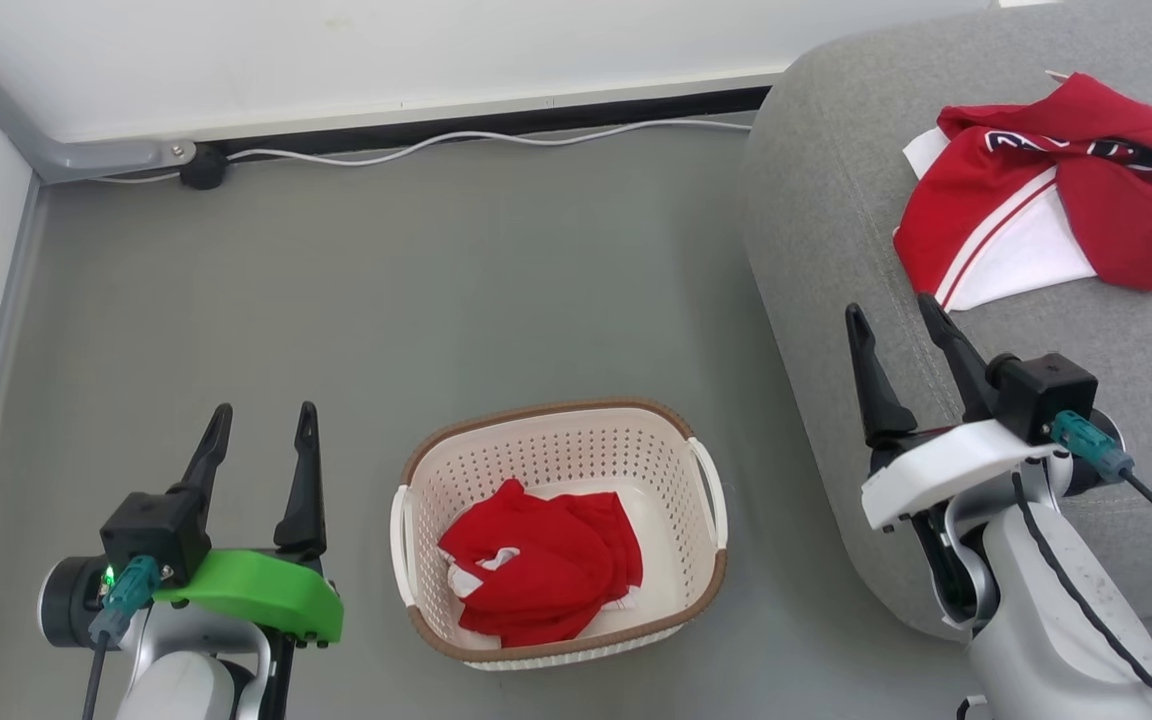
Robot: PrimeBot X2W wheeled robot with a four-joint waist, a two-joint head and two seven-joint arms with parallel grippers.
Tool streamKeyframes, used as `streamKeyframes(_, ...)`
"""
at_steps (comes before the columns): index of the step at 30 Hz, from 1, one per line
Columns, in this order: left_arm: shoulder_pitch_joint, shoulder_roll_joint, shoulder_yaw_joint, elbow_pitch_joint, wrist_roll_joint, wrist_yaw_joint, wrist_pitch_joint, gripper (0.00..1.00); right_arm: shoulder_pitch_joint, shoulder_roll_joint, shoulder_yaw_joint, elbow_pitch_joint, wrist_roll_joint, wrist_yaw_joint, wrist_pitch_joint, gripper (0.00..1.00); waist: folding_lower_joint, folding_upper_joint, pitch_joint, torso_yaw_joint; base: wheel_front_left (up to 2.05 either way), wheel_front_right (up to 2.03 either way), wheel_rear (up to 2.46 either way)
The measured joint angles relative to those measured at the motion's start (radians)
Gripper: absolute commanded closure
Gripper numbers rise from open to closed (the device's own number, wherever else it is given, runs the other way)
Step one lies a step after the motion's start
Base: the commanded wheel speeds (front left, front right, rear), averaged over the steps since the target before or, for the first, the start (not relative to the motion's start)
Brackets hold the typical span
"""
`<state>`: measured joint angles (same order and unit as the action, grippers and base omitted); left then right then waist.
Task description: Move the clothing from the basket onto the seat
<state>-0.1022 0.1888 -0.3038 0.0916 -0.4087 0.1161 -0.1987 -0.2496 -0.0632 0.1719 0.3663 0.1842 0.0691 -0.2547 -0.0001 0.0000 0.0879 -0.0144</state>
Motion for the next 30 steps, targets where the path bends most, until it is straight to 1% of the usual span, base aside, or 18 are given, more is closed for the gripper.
streamKeyframes(2,0.006,-0.001,0.004,-0.001,0.0,0.0,0.0,0.0,0.012,0.0,0.0,-0.008,0.0,-0.001,0.0,0.0,0.0,0.0,-0.003,0.0,0.0,0.0,0.0)
streamKeyframes(4,0.01,-0.003,0.007,-0.004,0.001,0.0,0.0,0.0,0.022,0.001,0.0,-0.014,0.0,-0.009,0.0,0.0,0.0,0.0,-0.005,0.001,0.0,0.0,0.0)
streamKeyframes(8,0.018,-0.008,0.009,-0.007,0.002,0.0,0.004,0.0,0.037,0.001,0.0,-0.028,0.001,-0.011,0.0,0.0,0.0,0.0,-0.008,0.001,0.0,0.0,0.0)
streamKeyframes(9,0.02,-0.009,0.01,-0.009,0.002,0.0,0.005,0.0,0.039,0.001,0.0,-0.032,0.001,-0.018,0.0,0.0,0.0,0.0,-0.008,0.001,0.0,0.0,0.0)
streamKeyframes(13,0.027,-0.011,0.015,-0.012,0.008,0.002,0.006,0.0,0.049,0.001,0.0,-0.046,0.001,-0.02,0.0,0.0,0.0,0.0,-0.01,0.001,0.0,0.0,0.0)
streamKeyframes(15,0.029,-0.013,0.016,-0.015,0.008,0.003,0.011,0.0,0.055,0.001,0.001,-0.05,0.001,-0.027,0.002,0.0,0.0,0.0,-0.01,0.0,0.0,0.0,0.0)
streamKeyframes(30,0.043,-0.018,0.023,-0.03,0.016,0.003,0.022,0.0,0.076,0.002,0.009,-0.086,0.001,-0.028,0.026,0.0,0.0,0.0,-0.011,-0.005,0.0,0.0,0.0)
